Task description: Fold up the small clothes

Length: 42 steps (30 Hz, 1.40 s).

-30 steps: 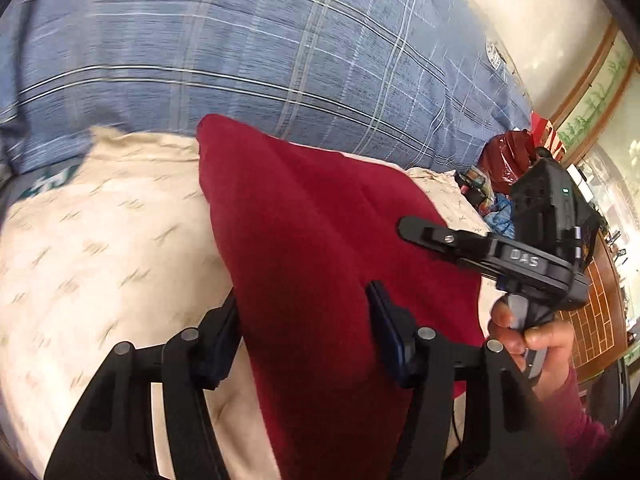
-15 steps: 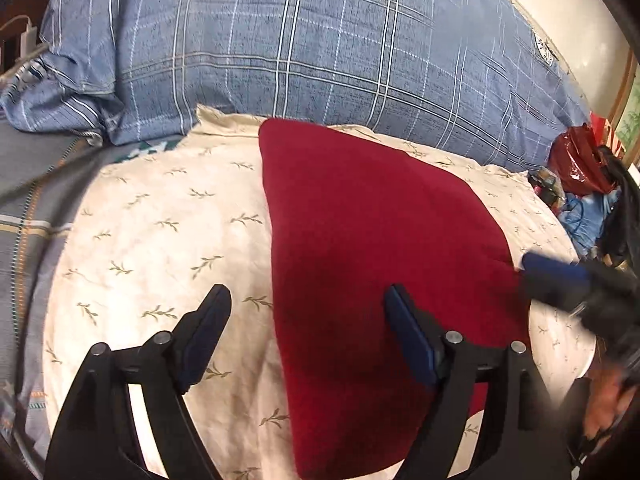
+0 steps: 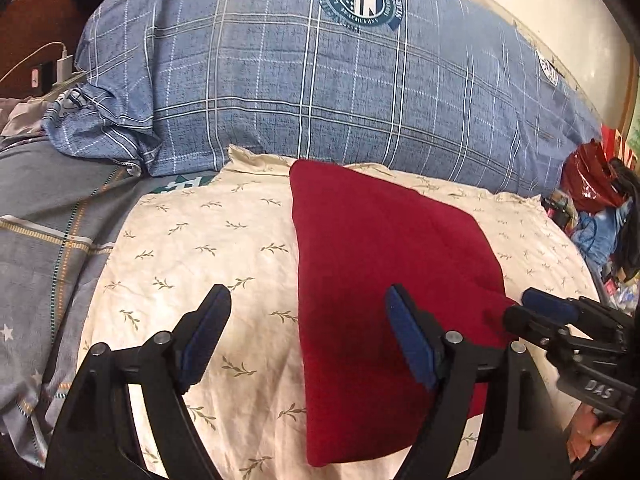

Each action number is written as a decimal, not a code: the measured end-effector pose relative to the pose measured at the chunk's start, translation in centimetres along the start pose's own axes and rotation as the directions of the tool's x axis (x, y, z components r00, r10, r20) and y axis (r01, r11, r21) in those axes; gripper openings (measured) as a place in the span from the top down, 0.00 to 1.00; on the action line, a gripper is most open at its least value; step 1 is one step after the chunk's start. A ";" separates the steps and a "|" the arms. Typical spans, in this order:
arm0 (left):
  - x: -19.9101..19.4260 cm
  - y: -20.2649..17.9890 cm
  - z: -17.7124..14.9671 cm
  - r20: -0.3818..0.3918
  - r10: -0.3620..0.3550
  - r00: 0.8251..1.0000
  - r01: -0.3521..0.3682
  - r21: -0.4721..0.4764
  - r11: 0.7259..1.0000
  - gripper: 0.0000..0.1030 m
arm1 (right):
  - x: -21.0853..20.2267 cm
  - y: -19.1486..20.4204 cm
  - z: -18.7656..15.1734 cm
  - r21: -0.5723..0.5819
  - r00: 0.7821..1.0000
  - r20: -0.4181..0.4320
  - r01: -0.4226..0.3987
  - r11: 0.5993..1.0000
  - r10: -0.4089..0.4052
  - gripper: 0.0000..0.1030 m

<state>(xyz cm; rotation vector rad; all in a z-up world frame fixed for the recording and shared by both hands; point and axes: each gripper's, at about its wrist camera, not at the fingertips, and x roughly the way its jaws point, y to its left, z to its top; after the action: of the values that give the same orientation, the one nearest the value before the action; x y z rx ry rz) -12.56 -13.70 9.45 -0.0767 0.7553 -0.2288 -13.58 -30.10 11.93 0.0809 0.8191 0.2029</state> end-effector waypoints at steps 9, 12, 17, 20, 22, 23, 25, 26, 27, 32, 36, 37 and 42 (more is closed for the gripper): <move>-1.9 0.1 0.0 0.022 0.014 1.000 -0.014 -0.012 1.000 0.22 | -1.4 0.6 0.1 0.059 0.997 0.025 0.067 0.996 -0.069 0.32; -2.2 -0.1 0.0 0.026 0.022 0.999 -0.022 0.011 1.000 0.22 | -1.4 0.8 0.1 0.065 0.996 0.026 0.086 0.994 -0.088 0.27; -2.7 -0.2 0.0 0.043 0.040 0.998 -0.041 0.026 0.999 0.22 | -1.6 1.1 0.4 0.038 0.992 0.034 0.123 0.992 -0.124 0.23; -2.7 -0.4 0.0 0.054 0.047 0.997 -0.049 0.033 0.998 0.22 | -1.7 0.9 0.4 0.039 0.990 0.041 0.132 0.990 -0.134 0.22; -2.7 -0.6 0.0 0.058 0.049 0.997 -0.052 0.042 0.998 0.22 | -1.4 0.6 0.4 0.044 0.989 0.030 0.145 0.988 -0.147 0.22; -2.8 -0.7 0.0 0.060 0.051 0.997 -0.054 0.044 0.998 0.22 | -1.3 0.4 0.4 0.050 0.989 0.021 0.145 0.988 -0.147 0.22; -2.9 -0.8 -0.1 0.070 0.051 0.996 -0.055 0.046 0.997 0.22 | -1.1 0.3 0.3 0.059 0.990 0.012 0.139 0.988 -0.140 0.22; -3.0 -0.8 -0.1 0.075 0.050 0.996 -0.053 0.043 0.998 0.22 | -1.0 0.2 0.3 0.061 0.990 0.011 0.138 0.989 -0.138 0.22; -3.0 -0.7 -0.2 0.076 0.048 0.996 -0.051 0.041 0.998 0.22 | -1.0 0.2 0.3 0.061 0.990 0.011 0.139 0.988 -0.140 0.22; -2.7 -0.8 -0.3 0.069 0.058 0.996 -0.061 0.040 0.997 0.22 | -0.7 0.3 0.4 0.053 0.990 0.014 0.139 0.989 -0.140 0.22; -2.5 -0.8 -0.3 0.070 0.059 0.996 -0.061 0.038 0.997 0.22 | -0.6 0.3 0.6 0.053 0.990 0.013 0.138 0.989 -0.139 0.22; -2.5 -0.8 -0.3 0.070 0.059 0.996 -0.061 0.039 0.997 0.22 | -0.5 0.2 0.6 0.054 0.990 0.011 0.137 0.989 -0.138 0.22; -2.4 -0.9 -0.3 0.065 0.060 0.996 -0.063 0.045 0.997 0.22 | -0.2 -0.1 0.6 0.066 0.991 0.003 0.133 0.989 -0.133 0.22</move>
<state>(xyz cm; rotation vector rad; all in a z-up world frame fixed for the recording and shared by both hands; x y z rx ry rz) -14.60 -14.00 10.95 -0.0158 0.6871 -0.1841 -13.33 -30.23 12.47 0.0882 0.8210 0.0497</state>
